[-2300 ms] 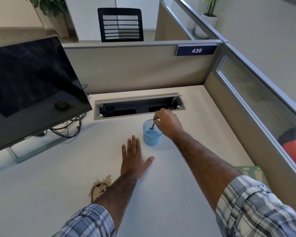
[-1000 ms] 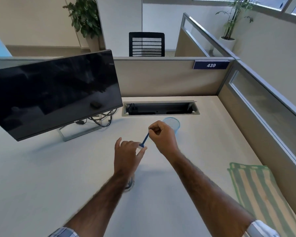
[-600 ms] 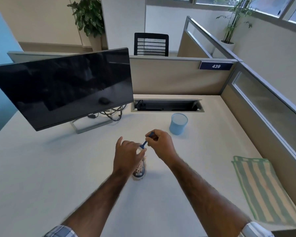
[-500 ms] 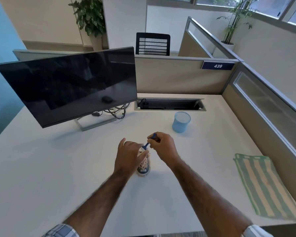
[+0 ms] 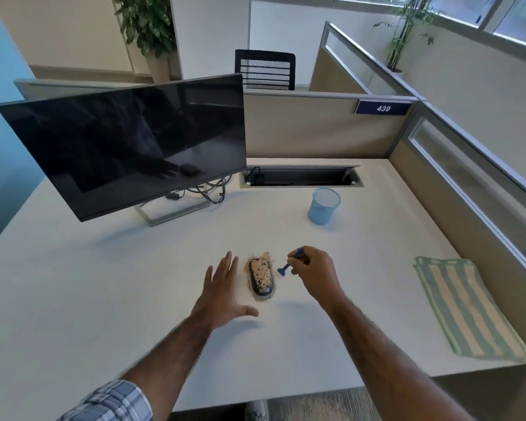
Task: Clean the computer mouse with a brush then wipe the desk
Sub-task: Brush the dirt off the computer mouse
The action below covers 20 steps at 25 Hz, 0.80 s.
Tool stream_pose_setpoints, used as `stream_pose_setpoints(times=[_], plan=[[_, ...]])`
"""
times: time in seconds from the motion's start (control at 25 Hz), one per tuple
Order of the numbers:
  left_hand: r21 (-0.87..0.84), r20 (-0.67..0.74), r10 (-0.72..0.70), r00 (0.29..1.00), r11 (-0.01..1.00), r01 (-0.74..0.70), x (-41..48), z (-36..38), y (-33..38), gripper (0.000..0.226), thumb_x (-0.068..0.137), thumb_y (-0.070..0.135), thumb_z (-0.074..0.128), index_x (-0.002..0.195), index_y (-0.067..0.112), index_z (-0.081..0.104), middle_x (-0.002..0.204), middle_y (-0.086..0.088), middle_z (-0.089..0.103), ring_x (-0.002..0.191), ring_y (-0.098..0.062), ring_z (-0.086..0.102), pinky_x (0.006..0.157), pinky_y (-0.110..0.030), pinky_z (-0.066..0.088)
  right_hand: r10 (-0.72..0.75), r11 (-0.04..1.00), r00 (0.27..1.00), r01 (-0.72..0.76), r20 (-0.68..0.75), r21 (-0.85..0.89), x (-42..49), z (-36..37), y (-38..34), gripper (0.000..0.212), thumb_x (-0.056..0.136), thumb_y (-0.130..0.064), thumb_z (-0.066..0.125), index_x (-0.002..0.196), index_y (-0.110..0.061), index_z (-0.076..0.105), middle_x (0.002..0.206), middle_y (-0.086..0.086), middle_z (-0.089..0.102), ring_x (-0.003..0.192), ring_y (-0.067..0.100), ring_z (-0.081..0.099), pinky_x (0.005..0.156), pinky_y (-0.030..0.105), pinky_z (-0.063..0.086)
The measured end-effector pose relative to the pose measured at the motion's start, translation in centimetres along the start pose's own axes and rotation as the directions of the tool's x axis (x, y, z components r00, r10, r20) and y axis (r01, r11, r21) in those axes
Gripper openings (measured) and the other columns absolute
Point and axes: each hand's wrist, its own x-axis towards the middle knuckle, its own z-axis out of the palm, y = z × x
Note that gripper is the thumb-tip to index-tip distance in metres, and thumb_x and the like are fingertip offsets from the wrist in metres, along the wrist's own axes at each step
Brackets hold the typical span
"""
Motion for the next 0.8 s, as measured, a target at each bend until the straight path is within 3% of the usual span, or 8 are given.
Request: stream_pose_setpoints(times=[0.2, 0.4, 0.8], plan=[[-0.036, 0.011, 0.032, 0.999, 0.999, -0.032, 2.7, 0.7, -0.1, 0.16, 0.044, 0.108, 0.045, 0.163, 0.015, -0.008, 0.167, 0.0, -0.03, 0.148, -0.006, -0.034, 0.124, -0.04, -0.016, 0.02, 0.999, 1.0, -0.019, 0.018, -0.039, 2.7, -0.1, 1.3, 0.016, 0.091, -0.009, 0.068, 0.082, -0.022, 0.069, 0.081, 0.001, 0.074, 0.075, 0.022, 0.071, 0.067, 0.029, 0.056], [-0.045, 0.019, 0.048, 0.999, 0.998, -0.047, 3.5, 1.8, 0.4, 0.153, 0.052, 0.098, 0.061, 0.163, 0.015, -0.003, 0.169, 0.0, -0.025, 0.153, -0.01, -0.029, 0.124, -0.04, -0.019, 0.02, 1.0, 0.997, -0.019, 0.072, -0.021, 4.5, 1.0, 2.6, 0.008, 0.09, -0.01, 0.068, 0.088, -0.016, 0.071, 0.084, 0.003, 0.074, 0.076, 0.02, 0.072, 0.069, 0.03, 0.057], [-0.032, -0.07, 0.079, 0.994, 0.996, -0.081, 4.6, 2.4, 0.8, 0.15, 0.047, 0.105, 0.056, 0.161, 0.015, 0.015, 0.171, 0.0, -0.013, 0.155, -0.011, -0.022, 0.127, -0.051, -0.007, 0.04, 0.999, 0.994, -0.037, 0.097, -0.029, 5.7, 1.3, 3.4, 0.009, 0.091, -0.011, 0.069, 0.087, -0.019, 0.071, 0.084, 0.0, 0.074, 0.081, 0.02, 0.072, 0.078, 0.038, 0.057]])
